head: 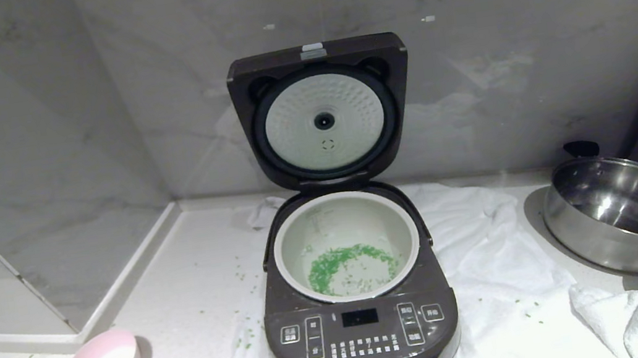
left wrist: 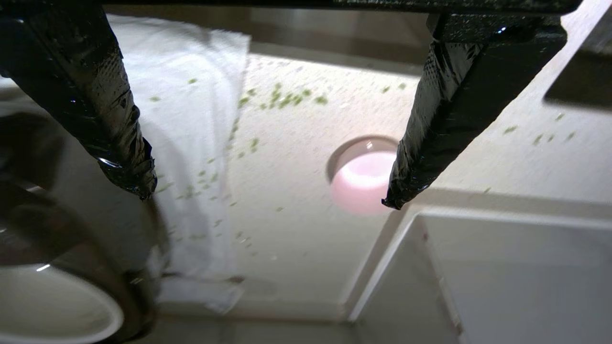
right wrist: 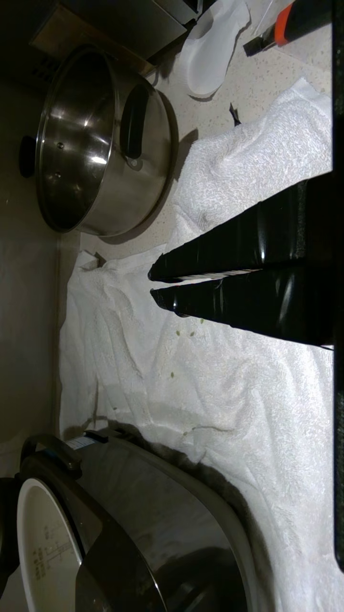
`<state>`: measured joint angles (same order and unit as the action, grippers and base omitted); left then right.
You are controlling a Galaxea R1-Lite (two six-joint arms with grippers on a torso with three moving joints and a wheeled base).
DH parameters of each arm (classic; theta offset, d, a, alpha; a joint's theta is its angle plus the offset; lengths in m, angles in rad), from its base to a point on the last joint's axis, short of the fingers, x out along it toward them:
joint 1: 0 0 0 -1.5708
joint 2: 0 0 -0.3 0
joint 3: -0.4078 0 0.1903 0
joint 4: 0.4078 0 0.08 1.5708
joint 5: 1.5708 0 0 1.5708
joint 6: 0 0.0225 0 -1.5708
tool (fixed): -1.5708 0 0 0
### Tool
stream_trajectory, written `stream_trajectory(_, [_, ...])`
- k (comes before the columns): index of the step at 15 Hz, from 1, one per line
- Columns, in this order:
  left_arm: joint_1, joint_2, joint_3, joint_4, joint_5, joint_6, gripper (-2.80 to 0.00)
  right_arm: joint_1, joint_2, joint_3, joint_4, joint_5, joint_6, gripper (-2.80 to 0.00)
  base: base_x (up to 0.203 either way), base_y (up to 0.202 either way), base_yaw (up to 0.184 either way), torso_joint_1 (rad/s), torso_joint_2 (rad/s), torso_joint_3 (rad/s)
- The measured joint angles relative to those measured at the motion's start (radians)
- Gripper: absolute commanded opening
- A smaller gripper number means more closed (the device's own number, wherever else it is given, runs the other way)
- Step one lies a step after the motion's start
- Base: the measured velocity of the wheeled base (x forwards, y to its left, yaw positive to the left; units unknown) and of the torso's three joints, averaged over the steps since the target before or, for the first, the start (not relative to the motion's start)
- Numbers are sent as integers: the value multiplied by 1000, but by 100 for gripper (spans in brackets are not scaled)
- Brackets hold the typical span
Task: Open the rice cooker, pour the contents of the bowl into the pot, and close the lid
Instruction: Close the rice cooker
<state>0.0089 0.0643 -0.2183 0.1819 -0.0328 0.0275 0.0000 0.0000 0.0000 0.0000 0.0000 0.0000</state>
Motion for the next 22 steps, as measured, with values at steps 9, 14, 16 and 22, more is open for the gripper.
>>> stream_trajectory(9, [-7,-65,142,-10,59,-17,0,0,0,0,0,0,0,-280,0,0,0,0,0,0])
stream_trajectory(14, [-9,-66,145,-7,59,-24,-280,0,0,0,0,0,0,-280,0,0,0,0,0,0])
stream_trajectory(16, [-9,-66,145,-6,58,-24,-280,0,0,0,0,0,0,-280,0,0,0,0,0,0])
stream_trajectory(22, [-7,-66,200,-153,39,-15,-280,0,0,0,0,0,0,-280,0,0,0,0,0,0])
